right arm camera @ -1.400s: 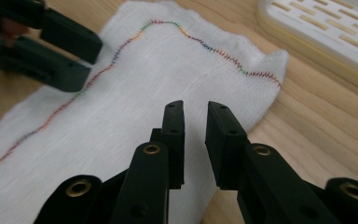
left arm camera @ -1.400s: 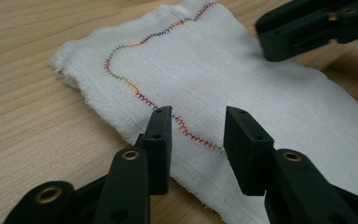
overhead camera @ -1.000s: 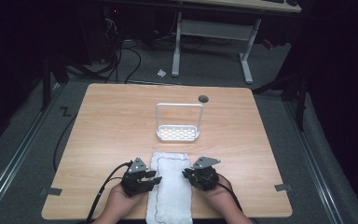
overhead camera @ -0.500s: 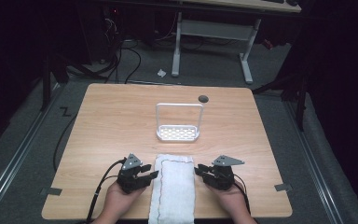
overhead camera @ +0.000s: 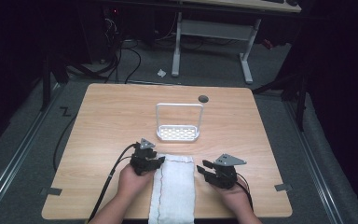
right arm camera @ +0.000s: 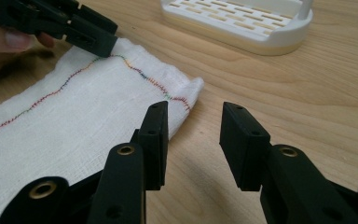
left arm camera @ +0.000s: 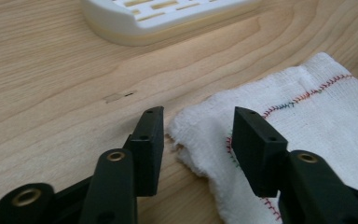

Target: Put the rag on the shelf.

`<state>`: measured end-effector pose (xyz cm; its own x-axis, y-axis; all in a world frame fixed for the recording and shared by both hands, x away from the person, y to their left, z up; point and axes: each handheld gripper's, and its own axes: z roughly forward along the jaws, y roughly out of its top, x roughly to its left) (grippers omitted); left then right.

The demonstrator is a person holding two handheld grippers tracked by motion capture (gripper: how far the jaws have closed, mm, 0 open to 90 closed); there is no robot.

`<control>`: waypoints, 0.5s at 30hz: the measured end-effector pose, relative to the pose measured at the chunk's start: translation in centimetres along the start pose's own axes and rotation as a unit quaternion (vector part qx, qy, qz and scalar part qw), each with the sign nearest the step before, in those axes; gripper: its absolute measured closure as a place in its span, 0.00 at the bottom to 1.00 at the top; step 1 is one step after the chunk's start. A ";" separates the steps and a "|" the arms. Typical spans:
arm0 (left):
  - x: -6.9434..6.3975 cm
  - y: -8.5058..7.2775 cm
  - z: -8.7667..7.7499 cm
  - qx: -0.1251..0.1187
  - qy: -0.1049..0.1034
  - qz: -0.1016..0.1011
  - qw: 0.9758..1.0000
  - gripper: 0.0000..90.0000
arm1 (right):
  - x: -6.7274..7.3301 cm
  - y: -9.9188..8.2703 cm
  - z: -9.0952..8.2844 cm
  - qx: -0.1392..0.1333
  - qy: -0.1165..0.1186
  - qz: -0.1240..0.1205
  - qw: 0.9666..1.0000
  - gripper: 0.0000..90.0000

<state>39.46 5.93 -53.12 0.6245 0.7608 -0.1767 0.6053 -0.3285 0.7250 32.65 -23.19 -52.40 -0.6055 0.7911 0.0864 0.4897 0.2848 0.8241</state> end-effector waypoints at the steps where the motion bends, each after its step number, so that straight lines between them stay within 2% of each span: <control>1: 0.0 0.0 0.0 0.000 0.000 0.000 1.000 0.64 | 0.0 0.0 0.0 0.000 0.000 0.000 1.000 0.68; 2: -0.5 -0.2 0.0 -0.001 0.007 0.015 1.000 0.66 | 0.1 0.0 0.1 0.002 0.002 -0.004 1.000 0.66; 3: -0.5 -0.2 0.0 -0.001 0.007 0.015 1.000 0.68 | 0.1 0.0 0.1 0.002 0.002 -0.004 1.000 0.66; 4: -1.0 -0.4 0.0 -0.003 0.017 0.032 0.999 0.72 | 0.2 0.0 0.1 -0.001 0.004 -0.007 1.000 0.64; 5: -1.0 -0.4 0.0 -0.003 0.017 0.032 0.999 0.75 | 0.2 0.0 0.1 -0.001 0.004 -0.007 1.000 0.64; 6: -1.3 -0.9 0.0 -0.015 0.014 0.035 0.999 0.81 | 0.3 0.0 0.2 -0.005 0.006 -0.014 1.000 0.62; 9: -1.4 -1.2 0.1 -0.026 0.008 0.030 0.999 0.89 | 0.6 0.0 0.3 -0.009 0.008 -0.015 1.000 0.61; 12: -1.3 -1.4 0.1 -0.033 0.005 0.025 0.999 0.91 | 0.8 0.1 0.5 -0.001 0.007 -0.014 1.000 0.59; 13: -1.1 -1.4 0.0 -0.033 -0.001 0.019 0.999 0.91 | 1.0 0.1 0.7 0.002 0.002 -0.024 1.000 0.59; 15: -1.0 -1.4 0.0 -0.032 -0.006 0.013 0.999 0.91 | 1.1 0.2 1.0 0.009 0.000 -0.027 1.000 0.58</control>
<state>37.96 5.60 -53.97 0.6456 0.7458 -0.1642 0.5558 -0.3115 0.7708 32.68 -21.70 -52.73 -0.6308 0.7749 0.0417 0.4671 0.3363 0.8177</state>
